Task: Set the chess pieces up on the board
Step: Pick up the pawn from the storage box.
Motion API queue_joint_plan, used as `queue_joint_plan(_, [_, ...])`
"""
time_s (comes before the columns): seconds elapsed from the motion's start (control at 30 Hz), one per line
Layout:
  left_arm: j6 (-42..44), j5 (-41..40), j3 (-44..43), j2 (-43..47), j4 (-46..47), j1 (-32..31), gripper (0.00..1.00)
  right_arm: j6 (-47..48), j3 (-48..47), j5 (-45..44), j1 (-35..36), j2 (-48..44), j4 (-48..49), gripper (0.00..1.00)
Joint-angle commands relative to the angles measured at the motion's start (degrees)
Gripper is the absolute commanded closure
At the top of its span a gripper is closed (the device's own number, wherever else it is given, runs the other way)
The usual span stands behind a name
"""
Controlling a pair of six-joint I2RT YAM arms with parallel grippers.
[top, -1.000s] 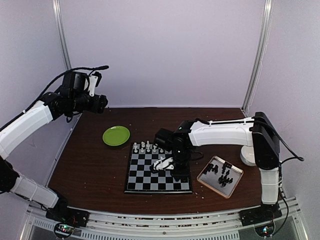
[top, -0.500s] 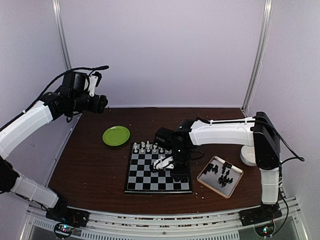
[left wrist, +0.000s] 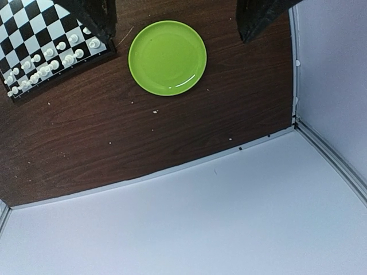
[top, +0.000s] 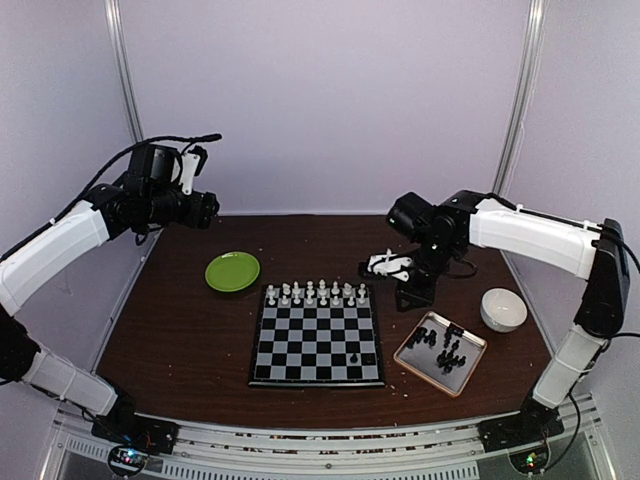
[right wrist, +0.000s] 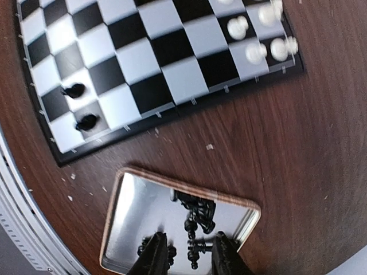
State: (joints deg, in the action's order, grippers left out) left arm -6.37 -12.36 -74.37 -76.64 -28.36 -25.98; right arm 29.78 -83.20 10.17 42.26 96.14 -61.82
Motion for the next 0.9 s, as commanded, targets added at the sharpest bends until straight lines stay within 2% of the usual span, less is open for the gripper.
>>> queue_joint_plan(0.0, [-0.31,1.18,0.10,-0.43,2.43,-0.18,0.27,-0.47,5.91,-0.59,-6.21,-0.20,0.85,0.72])
queue_joint_plan(0.13, [-0.38,1.07,0.02,-0.82,2.39,-0.21,0.27,-0.09,8.02,-1.07,-10.78,0.23,0.40,0.73])
queue_joint_plan(0.27, [-0.57,1.62,-0.15,-1.03,2.26,-0.16,0.27,0.35,10.09,-2.48,-12.39,0.84,1.39,0.74])
queue_joint_plan(0.87, [-0.52,1.57,-0.08,-1.32,2.17,-0.13,0.27,-1.29,9.03,2.10,-10.70,8.49,4.00,0.74])
